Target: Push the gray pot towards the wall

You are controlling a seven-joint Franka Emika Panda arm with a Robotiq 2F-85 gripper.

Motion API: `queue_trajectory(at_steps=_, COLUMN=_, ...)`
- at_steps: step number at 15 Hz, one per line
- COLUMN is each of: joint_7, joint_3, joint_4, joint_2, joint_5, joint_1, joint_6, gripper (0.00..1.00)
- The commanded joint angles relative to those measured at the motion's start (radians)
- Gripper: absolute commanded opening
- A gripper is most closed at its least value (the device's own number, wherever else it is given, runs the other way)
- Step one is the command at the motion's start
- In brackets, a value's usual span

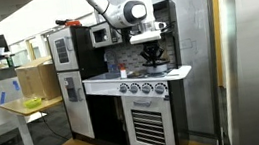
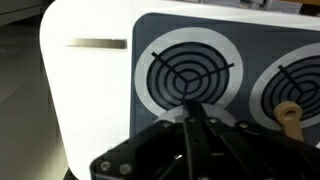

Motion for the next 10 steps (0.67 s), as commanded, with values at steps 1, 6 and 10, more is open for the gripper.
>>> queue_trajectory(at_steps=1, joint_7=-0.043, joint_3=0.023, joint_4=0.062, joint_2=0.048, joint_5=-0.019, joint_1=-0.026, joint_6=0.016, gripper=0.00)
queue_trajectory(at_steps=6, joint_7=-0.111, joint_3=0.050, joint_4=0.162, joint_2=0.114, joint_5=-0.013, joint_1=-0.037, joint_6=0.014, gripper=0.00)
queue_trajectory(at_steps=10, joint_7=-0.148, joint_3=0.064, joint_4=0.246, joint_2=0.158, joint_5=-0.014, joint_1=-0.033, joint_6=0.000, gripper=0.00)
